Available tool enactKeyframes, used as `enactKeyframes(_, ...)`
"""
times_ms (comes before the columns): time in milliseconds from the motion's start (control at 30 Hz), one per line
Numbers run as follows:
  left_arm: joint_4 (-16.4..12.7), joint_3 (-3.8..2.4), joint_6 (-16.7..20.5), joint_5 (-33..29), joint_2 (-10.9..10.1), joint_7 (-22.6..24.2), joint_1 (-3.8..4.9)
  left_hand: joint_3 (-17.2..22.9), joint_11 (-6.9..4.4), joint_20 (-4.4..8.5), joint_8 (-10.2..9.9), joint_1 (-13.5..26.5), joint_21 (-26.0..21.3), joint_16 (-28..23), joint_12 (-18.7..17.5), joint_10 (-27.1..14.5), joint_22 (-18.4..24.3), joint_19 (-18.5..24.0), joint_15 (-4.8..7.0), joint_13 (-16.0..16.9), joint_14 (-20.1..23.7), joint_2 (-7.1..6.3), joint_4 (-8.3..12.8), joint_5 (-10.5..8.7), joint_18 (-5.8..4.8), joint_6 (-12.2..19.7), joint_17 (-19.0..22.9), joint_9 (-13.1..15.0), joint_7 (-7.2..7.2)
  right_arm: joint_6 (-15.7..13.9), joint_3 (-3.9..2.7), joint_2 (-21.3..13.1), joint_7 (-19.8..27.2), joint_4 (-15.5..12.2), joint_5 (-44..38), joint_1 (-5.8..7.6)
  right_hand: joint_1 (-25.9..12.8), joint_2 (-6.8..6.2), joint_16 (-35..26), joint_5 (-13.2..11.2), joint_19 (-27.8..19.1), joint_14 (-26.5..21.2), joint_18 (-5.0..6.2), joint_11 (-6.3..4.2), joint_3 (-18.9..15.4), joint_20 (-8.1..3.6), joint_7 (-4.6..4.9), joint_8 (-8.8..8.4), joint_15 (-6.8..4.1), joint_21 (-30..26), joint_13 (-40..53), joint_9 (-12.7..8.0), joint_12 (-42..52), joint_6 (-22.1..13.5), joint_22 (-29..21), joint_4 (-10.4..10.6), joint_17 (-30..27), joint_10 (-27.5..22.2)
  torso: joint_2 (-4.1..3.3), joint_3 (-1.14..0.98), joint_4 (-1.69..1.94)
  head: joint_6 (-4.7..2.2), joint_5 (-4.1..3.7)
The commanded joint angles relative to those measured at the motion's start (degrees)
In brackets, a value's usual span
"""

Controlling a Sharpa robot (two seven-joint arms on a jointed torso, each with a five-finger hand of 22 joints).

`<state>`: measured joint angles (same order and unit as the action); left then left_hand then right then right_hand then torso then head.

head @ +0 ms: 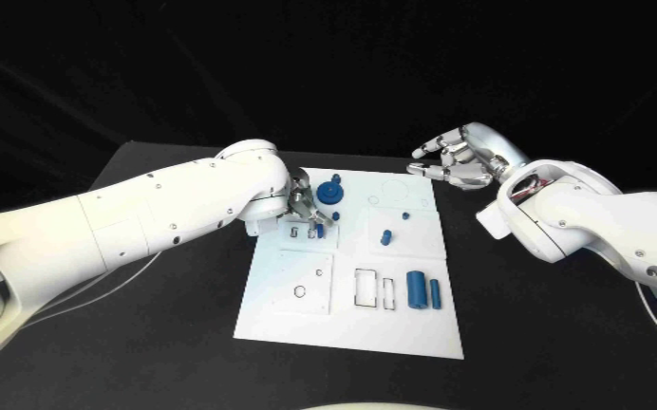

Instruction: Assemble the parts on the task board

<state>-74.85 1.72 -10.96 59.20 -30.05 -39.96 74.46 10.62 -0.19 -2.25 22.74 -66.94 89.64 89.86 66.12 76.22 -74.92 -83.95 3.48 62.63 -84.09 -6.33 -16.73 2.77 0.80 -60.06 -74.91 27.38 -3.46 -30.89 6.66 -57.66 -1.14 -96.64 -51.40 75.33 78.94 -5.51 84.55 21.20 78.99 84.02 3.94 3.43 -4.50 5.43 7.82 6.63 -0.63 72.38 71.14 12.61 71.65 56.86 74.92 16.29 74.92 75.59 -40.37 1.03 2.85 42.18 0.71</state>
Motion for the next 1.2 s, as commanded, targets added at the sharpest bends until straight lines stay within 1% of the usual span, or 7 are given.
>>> enactKeyframes(33,0.02,0.05,-1.67,0.28,0.27,-0.92,0.04,0.45,-0.41,0.22,0.23,-0.68,0.36,0.14,0.34,0.06,-15.08,-6.05,0.37,0.13,-5.91,-0.08,0.13,0.09,-0.80,0.57,-15.09,0.17,0.00,0.86,0.01,0.10,-0.12,0.05,-0.59,-0.05,-0.19,0.35,-0.21,0.19,-0.16,3.37,0.50,-0.41,-0.21,-0.15,-0.10,0.22,-0.38,-0.28,0.01,0.08,-0.22,0.46,2.34,0.03,4.95,-0.04,0.00,-0.01,0.01,0.07,0.00)
enactKeyframes(700,0.03,0.12,-2.38,0.28,0.41,-0.52,0.04,4.04,-0.57,0.25,0.58,-3.60,0.36,0.14,0.18,0.05,-15.08,-6.05,0.48,0.40,-5.91,-0.02,0.47,0.09,-0.80,1.24,-15.09,2.19,0.16,0.97,0.03,0.26,-0.14,0.14,-0.59,-0.10,-0.09,0.49,-0.26,0.29,-0.17,3.36,0.51,-0.43,-0.17,-0.17,-0.12,0.24,-0.40,-0.36,0.01,0.09,-0.20,0.48,2.29,-0.04,4.89,-0.01,-0.04,-0.05,-0.02,0.29,0.01)
enactKeyframes(867,0.15,0.12,-2.05,0.16,0.51,-0.41,0.03,6.14,-0.69,0.30,0.42,-5.33,0.36,0.14,-0.17,-0.10,-15.08,-6.05,0.59,0.22,-5.91,0.71,0.89,0.11,-0.80,1.72,-15.09,2.75,0.26,1.00,0.04,0.28,-0.12,0.14,-0.59,-0.10,-0.09,0.49,-0.26,0.29,-0.17,3.36,0.51,-0.43,-0.17,-0.17,-0.12,0.24,-0.40,-0.36,0.01,0.09,-0.20,0.48,2.29,-0.04,4.89,-0.01,-0.04,-0.07,-0.01,0.27,-0.05)
enactKeyframes(967,0.19,0.12,-1.68,-0.33,0.47,-0.31,0.03,9.01,-0.74,0.37,0.09,-7.53,0.36,0.14,-0.76,-0.39,-15.08,-6.05,0.69,-0.12,-5.91,1.48,1.80,0.14,-0.80,2.22,-15.09,3.23,0.29,1.00,0.04,0.26,-0.12,0.13,-0.59,-0.11,-0.03,0.56,-0.26,0.36,-0.17,3.37,0.52,-0.44,-0.14,-0.18,-0.13,0.25,-0.41,-0.40,0.06,0.10,-0.14,0.48,2.27,-0.08,4.90,0.04,-0.04,-0.07,-0.01,0.32,-0.06)
enactKeyframes(1033,0.16,0.12,-1.44,-0.90,0.39,-0.28,0.03,11.65,-0.83,0.43,-0.15,-9.37,0.36,0.14,-1.33,-0.67,-15.08,-6.05,0.84,-0.49,-5.91,1.92,2.94,0.24,-0.80,2.63,-15.09,3.57,0.22,0.99,0.04,0.25,-0.11,0.13,-0.59,-0.11,-0.03,0.56,-0.26,0.36,-0.17,3.37,0.52,-0.44,-0.14,-0.18,-0.13,0.25,-0.41,-0.40,0.06,0.10,-0.14,0.48,2.27,-0.08,4.90,0.04,-0.04,-0.06,-0.01,0.33,-0.08)
enactKeyframes(1133,0.01,0.12,-0.94,-2.42,0.10,-0.27,0.03,16.38,-0.75,0.43,-0.31,-10.80,0.36,0.14,-2.19,-0.88,-15.08,-6.05,0.73,-1.03,-5.91,1.54,4.57,0.34,-0.79,3.05,-15.09,4.39,0.05,0.96,0.04,0.23,-0.10,0.13,-0.59,-0.11,0.06,0.63,-0.28,0.48,-0.21,3.37,0.54,-0.45,-0.13,-0.19,-0.13,0.25,-0.42,-0.51,0.01,0.10,-0.17,0.47,2.21,-0.12,4.88,0.03,-0.02,-0.06,0.01,0.36,-0.16)
enactKeyframes(1200,-0.18,0.12,-0.49,-3.68,-0.21,-0.28,0.03,19.92,-0.54,0.37,-0.23,-11.11,0.34,0.14,-2.73,-0.92,-15.05,-6.03,0.61,-1.34,-5.91,0.63,5.94,1.82,-0.79,3.32,-15.09,5.18,-0.16,0.92,0.05,0.21,-0.09,0.15,-0.59,-0.11,0.08,0.64,-0.30,0.53,-0.21,3.37,0.54,-0.45,-0.12,-0.19,-0.13,0.25,-0.43,-0.52,0.00,0.10,-0.18,0.46,2.20,-0.14,4.86,0.02,-0.02,-0.06,0.01,0.36,-0.20)
